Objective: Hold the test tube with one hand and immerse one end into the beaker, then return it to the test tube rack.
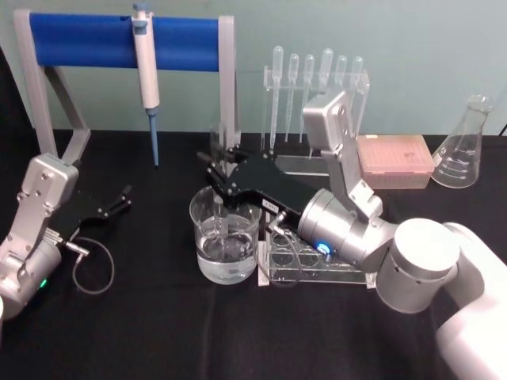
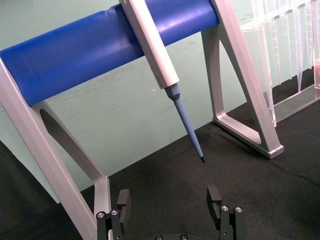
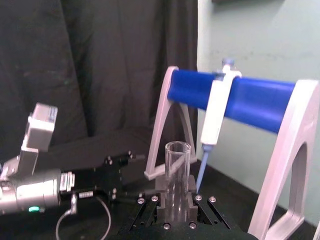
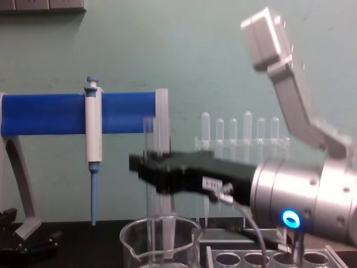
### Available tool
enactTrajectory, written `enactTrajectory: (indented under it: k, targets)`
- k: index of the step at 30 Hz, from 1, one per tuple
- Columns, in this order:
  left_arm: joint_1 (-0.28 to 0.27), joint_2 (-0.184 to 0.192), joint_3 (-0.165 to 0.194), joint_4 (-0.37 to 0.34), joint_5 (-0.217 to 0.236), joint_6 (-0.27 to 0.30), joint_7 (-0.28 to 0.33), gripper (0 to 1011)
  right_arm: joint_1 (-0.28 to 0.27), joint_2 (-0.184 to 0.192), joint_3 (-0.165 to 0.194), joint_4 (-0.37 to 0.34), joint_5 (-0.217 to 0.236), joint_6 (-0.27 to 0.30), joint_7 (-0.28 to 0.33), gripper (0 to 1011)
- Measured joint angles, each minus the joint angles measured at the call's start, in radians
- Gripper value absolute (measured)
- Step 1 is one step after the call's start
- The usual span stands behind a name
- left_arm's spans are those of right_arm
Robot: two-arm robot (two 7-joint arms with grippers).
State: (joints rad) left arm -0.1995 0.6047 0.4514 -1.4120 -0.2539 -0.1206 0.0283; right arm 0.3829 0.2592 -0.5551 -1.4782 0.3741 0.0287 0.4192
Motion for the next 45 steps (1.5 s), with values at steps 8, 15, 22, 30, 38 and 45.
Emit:
enactTrajectory:
  k: [8, 15, 22, 30, 38, 45]
  targets:
    - [0.0, 0.0, 0.0, 0.0, 0.0, 0.0, 0.0, 1000, -0.035, -0.005, 0.0, 0.044, -0.026, -0.048, 0.011, 228]
    - [0.0, 0.0, 0.0, 0.0, 0.0, 0.0, 0.0, 1000, -0.055, -0.011, 0.0, 0.063, -0.054, -0.07, 0.02, 228]
    - [0.0, 0.0, 0.0, 0.0, 0.0, 0.0, 0.0, 1000, -0.06, -0.014, 0.002, 0.067, -0.069, -0.074, 0.022, 228]
    - [0.0, 0.0, 0.0, 0.0, 0.0, 0.0, 0.0, 1000, -0.06, -0.013, 0.002, 0.066, -0.068, -0.074, 0.022, 228]
    - [0.0, 0.0, 0.0, 0.0, 0.0, 0.0, 0.0, 1000, -0.059, -0.013, 0.002, 0.066, -0.067, -0.073, 0.022, 227]
    - [0.0, 0.0, 0.0, 0.0, 0.0, 0.0, 0.0, 1000, -0.059, -0.012, 0.002, 0.065, -0.066, -0.073, 0.022, 228]
